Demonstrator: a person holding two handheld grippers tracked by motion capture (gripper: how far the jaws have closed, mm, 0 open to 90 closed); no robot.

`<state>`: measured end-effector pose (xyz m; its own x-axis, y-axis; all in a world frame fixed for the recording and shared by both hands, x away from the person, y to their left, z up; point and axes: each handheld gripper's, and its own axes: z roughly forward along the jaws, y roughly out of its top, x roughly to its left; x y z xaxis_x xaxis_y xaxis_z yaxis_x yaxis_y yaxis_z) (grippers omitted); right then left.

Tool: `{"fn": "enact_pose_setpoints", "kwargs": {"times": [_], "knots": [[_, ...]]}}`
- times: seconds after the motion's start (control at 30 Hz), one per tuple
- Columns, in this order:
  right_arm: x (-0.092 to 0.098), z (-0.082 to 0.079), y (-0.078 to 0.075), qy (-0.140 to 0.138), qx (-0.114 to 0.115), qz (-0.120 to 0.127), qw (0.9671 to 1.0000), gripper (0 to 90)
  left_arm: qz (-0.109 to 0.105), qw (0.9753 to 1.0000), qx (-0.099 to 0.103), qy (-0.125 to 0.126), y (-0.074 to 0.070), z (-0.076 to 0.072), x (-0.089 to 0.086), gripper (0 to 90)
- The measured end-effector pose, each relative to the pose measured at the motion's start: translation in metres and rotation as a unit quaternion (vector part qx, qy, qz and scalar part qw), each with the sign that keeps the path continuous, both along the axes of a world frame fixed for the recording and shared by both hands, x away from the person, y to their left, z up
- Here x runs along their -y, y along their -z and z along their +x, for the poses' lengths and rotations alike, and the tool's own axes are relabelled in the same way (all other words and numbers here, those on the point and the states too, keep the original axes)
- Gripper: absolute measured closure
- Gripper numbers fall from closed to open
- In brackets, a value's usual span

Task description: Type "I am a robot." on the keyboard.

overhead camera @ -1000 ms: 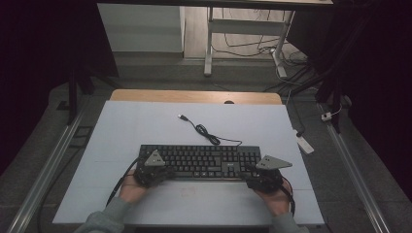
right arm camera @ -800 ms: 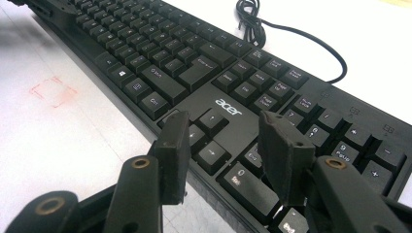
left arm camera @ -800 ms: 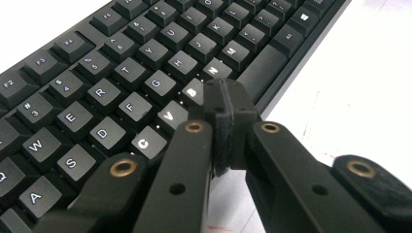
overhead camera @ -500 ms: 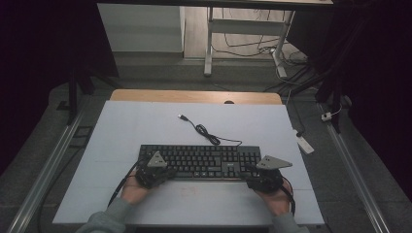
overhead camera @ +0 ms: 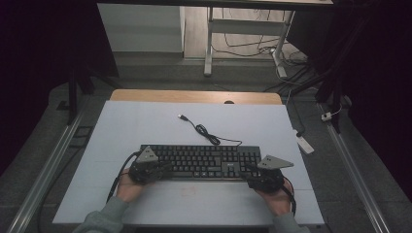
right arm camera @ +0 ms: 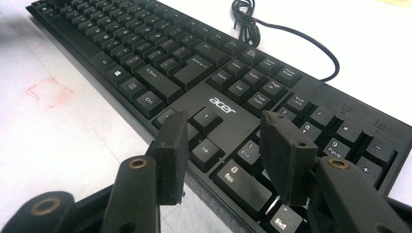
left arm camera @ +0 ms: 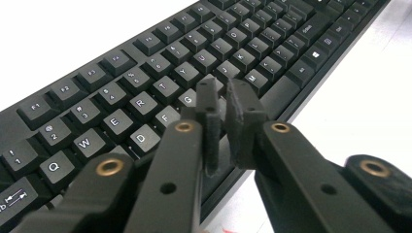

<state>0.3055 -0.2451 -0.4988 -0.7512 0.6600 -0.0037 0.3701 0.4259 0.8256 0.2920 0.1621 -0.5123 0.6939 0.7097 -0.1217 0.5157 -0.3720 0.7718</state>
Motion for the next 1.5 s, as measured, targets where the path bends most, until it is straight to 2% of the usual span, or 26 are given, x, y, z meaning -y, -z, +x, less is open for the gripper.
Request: {"fn": "enact_pose_setpoints", "kwargs": {"times": [0.07,0.1,0.2,0.3,0.33,0.37,0.47,0.73,1.0,1.23,1.3,1.4,1.5], "knots": [[0.0,0.0,-0.001,-0.001,0.001,0.009,1.0,53.4,-0.013,0.9999,0.003,0.006,-0.003,-0.001,-0.002,78.5],[0.0,0.0,-0.001,-0.002,0.001,0.011,0.9999,53.3,-0.013,0.9999,0.003,0.006,-0.003,-0.001,-0.002,76.2],[0.001,0.0,-0.002,-0.002,0.002,0.008,1.0,53.3,-0.029,0.9994,0.01,0.017,-0.009,-0.004,-0.007,64.3],[0.002,-0.001,-0.002,-0.002,0.006,0.005,1.0,53.1,-0.028,0.9994,0.018,0.011,-0.012,-0.005,-0.008,52.6],[0.002,-0.001,-0.002,-0.002,0.006,0.005,1.0,53.1,-0.025,0.9995,0.019,0.009,-0.013,-0.006,-0.009,52.6],[0.002,-0.001,-0.003,-0.003,0.009,0.003,0.9999,53.1,-0.02,0.9996,0.02,0.008,-0.014,-0.006,-0.009,44.7],[0.003,-0.002,-0.003,-0.003,0.013,0.008,0.9999,53.0,-0.018,0.9997,0.017,0.0,-0.016,-0.005,-0.01,39.2],[0.003,-0.002,-0.002,-0.002,0.012,0.009,0.9999,53.0,-0.005,0.9999,0.011,-0.01,-0.018,-0.001,-0.012,33.4],[0.004,-0.002,-0.001,-0.001,0.011,0.009,0.9999,52.7,-0.008,0.9997,0.013,-0.021,-0.021,0.002,-0.014,31.3],[0.001,-0.003,0.0,-0.003,0.012,0.003,0.9999,52.4,0.01,0.9992,0.007,-0.037,-0.02,0.007,-0.016,31.6],[0.001,-0.004,0.0,-0.003,0.011,-0.004,0.9999,52.4,0.024,0.9989,0.015,-0.038,-0.022,0.007,-0.019,32.5],[0.002,-0.003,0.0,0.002,0.01,-0.003,0.9999,52.5,0.014,0.9989,0.014,-0.043,-0.025,0.01,-0.026,33.6],[0.004,-0.002,0.0,0.009,0.012,-0.002,0.9999,52.5,0.016,0.9987,0.018,-0.046,-0.027,0.014,-0.031,35.8]]}}
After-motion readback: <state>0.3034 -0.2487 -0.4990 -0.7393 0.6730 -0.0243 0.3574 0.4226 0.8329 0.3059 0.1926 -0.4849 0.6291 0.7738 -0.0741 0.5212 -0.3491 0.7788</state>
